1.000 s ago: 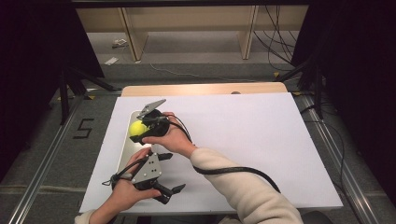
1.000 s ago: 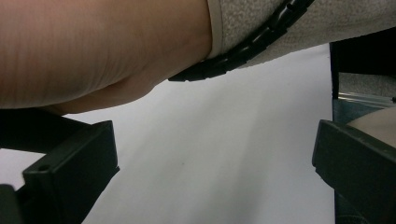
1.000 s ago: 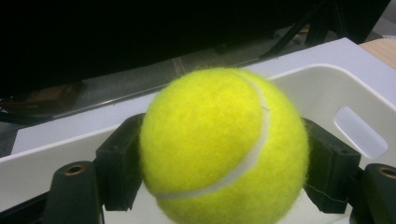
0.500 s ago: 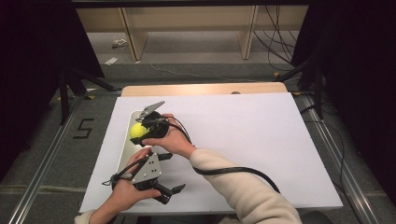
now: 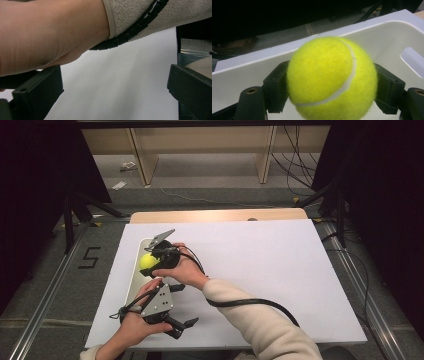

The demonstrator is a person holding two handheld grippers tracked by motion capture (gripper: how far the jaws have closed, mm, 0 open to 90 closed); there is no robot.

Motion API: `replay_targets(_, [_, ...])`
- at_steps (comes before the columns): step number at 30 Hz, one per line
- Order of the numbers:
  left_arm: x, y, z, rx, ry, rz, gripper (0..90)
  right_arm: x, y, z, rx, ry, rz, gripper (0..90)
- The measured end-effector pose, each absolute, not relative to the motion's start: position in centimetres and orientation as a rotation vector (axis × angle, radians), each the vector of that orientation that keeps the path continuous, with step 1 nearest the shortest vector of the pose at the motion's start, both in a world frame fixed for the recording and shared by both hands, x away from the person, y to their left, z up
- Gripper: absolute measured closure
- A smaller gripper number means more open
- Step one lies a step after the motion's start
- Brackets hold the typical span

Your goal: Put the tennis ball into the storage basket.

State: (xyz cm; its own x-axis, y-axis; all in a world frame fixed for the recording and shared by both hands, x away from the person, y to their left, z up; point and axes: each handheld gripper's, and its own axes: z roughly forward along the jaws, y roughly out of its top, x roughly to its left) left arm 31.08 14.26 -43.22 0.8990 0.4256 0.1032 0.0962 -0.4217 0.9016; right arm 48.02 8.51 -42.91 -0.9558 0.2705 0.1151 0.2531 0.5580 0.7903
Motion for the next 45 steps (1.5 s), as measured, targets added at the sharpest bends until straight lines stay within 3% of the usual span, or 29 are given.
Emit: replay_targets(45, [31.03, 14.23, -43.23, 1.99, 0.375, 0.381, 0.0, 48.3, 8.99, -43.68, 0.467, 2.787, 1.335, 24.6])
